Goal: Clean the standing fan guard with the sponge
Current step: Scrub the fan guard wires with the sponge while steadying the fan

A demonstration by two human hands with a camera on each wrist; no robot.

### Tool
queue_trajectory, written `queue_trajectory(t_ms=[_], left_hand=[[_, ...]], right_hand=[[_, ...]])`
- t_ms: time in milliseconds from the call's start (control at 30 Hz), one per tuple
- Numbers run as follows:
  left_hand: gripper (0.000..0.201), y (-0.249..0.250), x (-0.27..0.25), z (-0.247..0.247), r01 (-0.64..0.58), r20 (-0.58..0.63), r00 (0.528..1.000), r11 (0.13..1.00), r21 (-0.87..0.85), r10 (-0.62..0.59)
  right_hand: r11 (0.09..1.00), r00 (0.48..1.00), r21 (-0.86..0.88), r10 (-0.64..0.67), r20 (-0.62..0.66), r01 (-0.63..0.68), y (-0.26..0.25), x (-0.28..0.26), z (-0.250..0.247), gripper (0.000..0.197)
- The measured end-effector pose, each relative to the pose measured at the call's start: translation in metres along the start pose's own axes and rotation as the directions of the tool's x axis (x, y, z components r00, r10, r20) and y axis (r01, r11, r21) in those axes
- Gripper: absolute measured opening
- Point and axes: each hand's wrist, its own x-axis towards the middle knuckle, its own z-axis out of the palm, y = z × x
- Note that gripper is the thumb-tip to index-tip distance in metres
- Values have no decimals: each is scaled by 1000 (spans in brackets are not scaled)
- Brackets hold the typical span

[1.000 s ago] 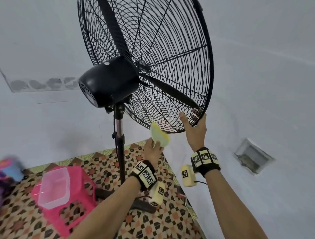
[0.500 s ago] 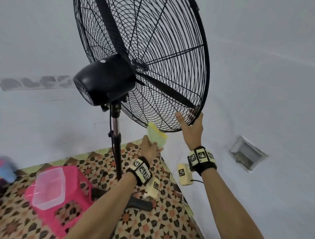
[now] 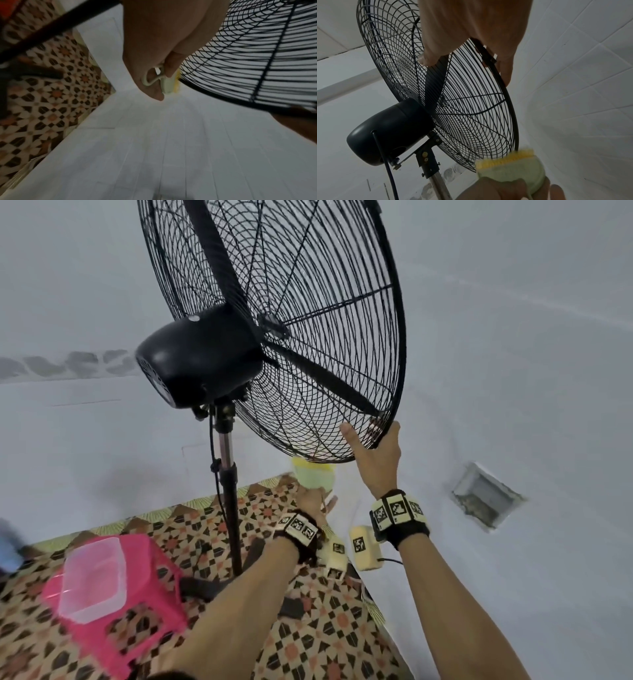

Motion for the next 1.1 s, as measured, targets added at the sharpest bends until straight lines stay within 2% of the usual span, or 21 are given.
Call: queue_trajectory(t_ms=[67,200,300,400,500,600,633,700,767,833,867,933,1000,1100], left_hand=[[41,-17,-6,7,-34,2,999,999,12,34],[31,-46,-16,7,-72,-31,997,984,-163,68],[29,-33,-3,10,-2,-52,999,986,-169,-7],[34,-15,8,12,-22,-169,985,963,-268,-24],[32,-23,-14,13,-26,-29,999,978,-207,20],[30,-33,-41,5,-109,201,969,978,-179,145],[30,-37,-41,3,-105,224,964,978,-181,145],[31,-40,-29,-3,-86,176,976,973,-214,124],[41,-36,-15,-7,-66,66,994,967,-247,85],[38,-27,-3,-6,-28,19,999,966,-256,34],[34,-25,-3,-4,-18,29,999,968,-250,26],[32,-24,-17,1,-28,133,990,979,-203,56],[34,-28,-31,2,-96,211,970,986,-133,123],[36,-35,-26,-4,-57,176,981,988,-141,82]], right_hand=[[1000,1000,-16,-10,-8,10,-3,1,-1,72],[1000,1000,-15,-2,-17,1,-7,-1,3,75],[1000,1000,-20,2,-30,-3,-7,-5,3,77],[1000,999,-23,3,-32,-4,-6,-8,1,77],[999,1000,-34,-9,-24,8,-6,-6,-1,76],[1000,1000,-15,-19,-20,19,-7,-3,0,76],[1000,1000,-8,-16,-21,16,-6,-3,0,77],[1000,1000,-8,-13,-17,13,-7,-3,-1,78],[1000,1000,-16,-9,-9,9,-8,-1,-3,80],[1000,1000,-18,0,5,0,-6,-2,-5,82],[1000,1000,-21,-1,8,1,-4,-1,-7,82],[999,1000,-37,-6,8,7,-6,1,-8,81],[999,1000,-43,-12,3,12,-6,2,-5,79],[999,1000,-38,-16,-7,16,-5,0,-4,79]])
